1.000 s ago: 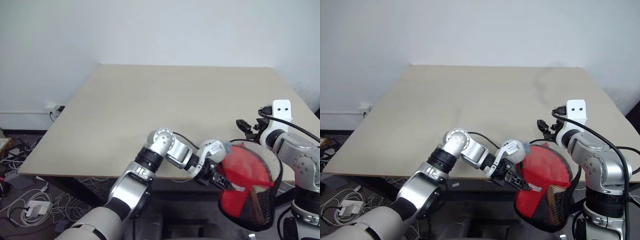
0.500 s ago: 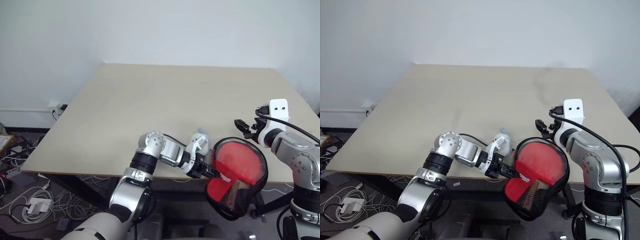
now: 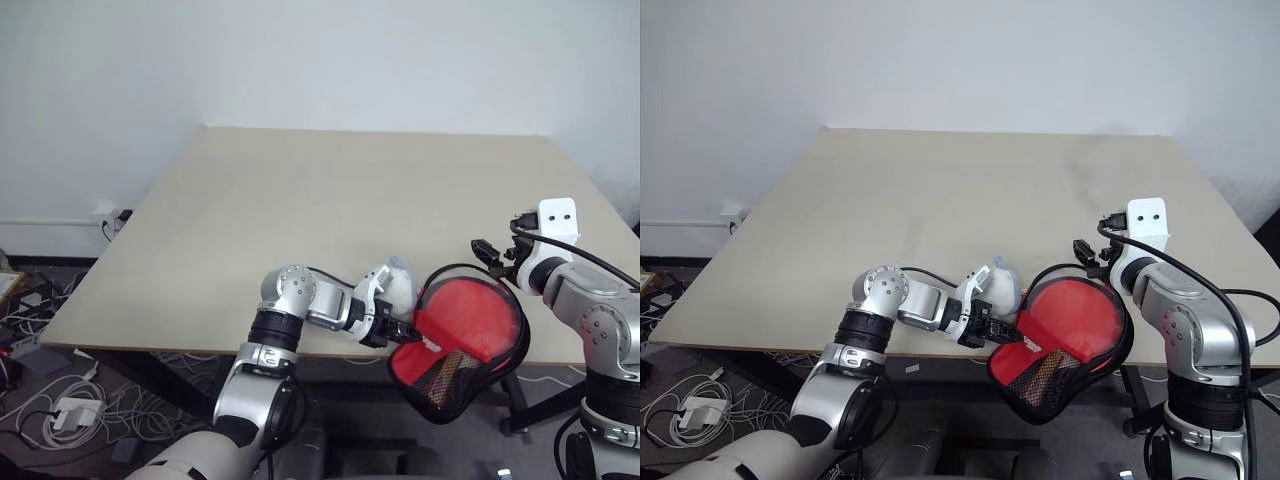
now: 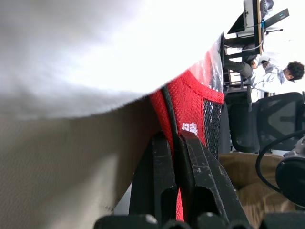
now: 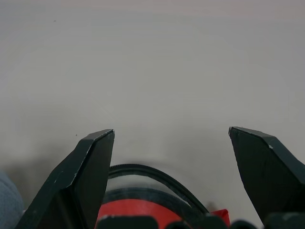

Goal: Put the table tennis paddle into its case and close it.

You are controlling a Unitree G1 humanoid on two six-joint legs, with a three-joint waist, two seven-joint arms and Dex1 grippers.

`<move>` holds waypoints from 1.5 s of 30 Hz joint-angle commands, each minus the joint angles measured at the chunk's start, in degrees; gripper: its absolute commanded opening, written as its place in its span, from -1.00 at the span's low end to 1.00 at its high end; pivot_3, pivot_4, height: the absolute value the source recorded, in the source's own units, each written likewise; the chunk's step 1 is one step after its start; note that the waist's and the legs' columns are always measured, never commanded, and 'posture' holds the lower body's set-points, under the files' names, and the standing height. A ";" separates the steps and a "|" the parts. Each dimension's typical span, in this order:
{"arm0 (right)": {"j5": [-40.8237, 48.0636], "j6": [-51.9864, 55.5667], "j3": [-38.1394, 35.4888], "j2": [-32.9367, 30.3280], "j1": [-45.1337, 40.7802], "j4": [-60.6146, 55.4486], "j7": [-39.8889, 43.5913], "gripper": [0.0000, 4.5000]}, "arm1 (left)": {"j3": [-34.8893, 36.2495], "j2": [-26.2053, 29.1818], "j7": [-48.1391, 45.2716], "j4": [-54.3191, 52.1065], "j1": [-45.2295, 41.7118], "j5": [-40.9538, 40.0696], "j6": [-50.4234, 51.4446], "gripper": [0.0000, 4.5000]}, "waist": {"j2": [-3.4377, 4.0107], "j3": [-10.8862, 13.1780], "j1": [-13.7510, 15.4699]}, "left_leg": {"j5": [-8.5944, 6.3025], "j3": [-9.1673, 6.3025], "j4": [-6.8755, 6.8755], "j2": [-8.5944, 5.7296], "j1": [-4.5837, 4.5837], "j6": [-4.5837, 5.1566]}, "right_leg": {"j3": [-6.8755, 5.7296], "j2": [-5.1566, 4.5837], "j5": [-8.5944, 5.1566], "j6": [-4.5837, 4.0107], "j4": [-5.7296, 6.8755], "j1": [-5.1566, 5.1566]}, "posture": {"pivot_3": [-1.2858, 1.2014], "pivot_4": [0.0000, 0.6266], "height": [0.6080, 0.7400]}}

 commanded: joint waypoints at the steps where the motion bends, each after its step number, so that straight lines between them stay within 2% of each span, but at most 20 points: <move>1: -0.92 -1.57 -0.35 -0.67 -0.73 -0.82 0.37 0.86 | 0.62 -0.18 -1.87 -3.73 -0.37 -0.03 0.20 -0.97 | 0.00 0.00 0.00 | 0.00 0.00 0.00 0.00 0.00 0.00 | 0.00 0.00 0.00 0.00 0.00 0.00 | 0.03 -1.00 0.61; 4: -1.22 -1.79 -0.41 -0.70 -0.64 -0.75 0.54 0.86 | 0.37 -0.01 -2.69 -4.71 0.05 0.57 0.59 -0.69 | 0.00 0.00 0.00 | 0.00 0.00 0.00 -0.01 0.00 0.00 | 0.00 0.00 0.00 0.00 0.00 0.00 | 0.03 -1.00 0.61; 9: -1.62 -1.87 -0.55 -0.46 -0.54 -0.71 0.81 0.86 | -0.15 1.76 -4.16 -5.10 0.30 -0.39 1.16 0.04 | 0.00 0.00 0.05 | 0.01 0.00 0.01 -0.01 0.00 0.00 | -0.01 0.00 0.00 0.00 0.01 0.01 | 0.03 -1.00 0.61; 21: -1.26 -0.84 -1.39 0.31 -0.75 -0.41 1.31 0.86 | -2.05 8.31 -11.21 -12.39 2.17 -2.02 1.15 0.04 | 0.00 0.00 0.03 | 0.00 0.00 0.00 -0.03 0.00 -0.01 | -0.01 0.01 0.00 0.00 0.01 0.01 | 0.03 -1.00 0.61; 25: 2.36 3.01 -4.42 -0.72 -1.05 -2.09 4.01 0.86 | -2.84 13.27 -16.80 -16.63 2.80 -3.42 -0.63 0.04 | 0.00 0.00 -0.03 | 0.01 0.01 0.00 -0.02 0.00 -0.03 | -0.01 0.02 0.00 0.00 0.02 0.01 | 0.03 -1.00 0.61; 30: 7.86 8.59 -5.65 -4.04 2.11 -7.58 9.27 0.86 | -4.01 18.68 -22.31 -17.14 2.05 -1.41 -7.57 0.04 | 0.01 0.00 0.06 | 0.01 -0.01 -0.01 0.00 0.00 -0.03 | -0.05 0.01 0.00 0.00 -0.01 0.03 | 0.03 -1.00 0.61; 34: 9.45 10.00 -4.14 -4.96 6.20 -11.55 10.58 0.86 | -5.71 20.44 -24.00 -11.24 -2.11 3.78 -16.39 0.04 | -0.04 0.01 0.18 | 0.01 -0.03 0.01 -0.02 0.01 -0.03 | -0.08 0.02 0.00 0.00 -0.01 0.04 | 0.03 -1.00 0.61; 37: 8.67 9.22 -1.73 -5.13 8.84 -12.73 10.45 0.59 | -6.41 20.34 -25.86 -5.34 -6.02 6.56 -21.41 0.06 | -0.08 0.04 0.11 | 0.00 -0.03 0.01 -0.09 0.00 -0.01 | -0.08 0.01 0.00 0.00 -0.02 0.04 | 0.03 -1.00 0.61; 43: 5.12 8.16 2.09 -3.71 10.98 -8.93 7.47 -0.34 | -9.72 18.40 -30.58 4.46 -12.01 12.29 -29.78 0.06 | -0.14 0.07 0.10 | 0.04 -0.02 0.01 -0.09 0.00 0.08 | -0.07 0.01 0.00 0.00 -0.01 0.03 | 0.03 -1.00 0.61; 45: 4.05 7.94 2.76 -3.08 11.26 -7.34 6.58 -0.34 | -10.67 17.61 -32.87 6.13 -13.14 13.12 -30.54 0.06 | -0.19 0.10 0.09 | 0.11 -0.02 0.01 -0.06 0.00 0.20 | -0.06 0.02 0.00 0.00 -0.01 0.02 | 0.03 -1.00 0.61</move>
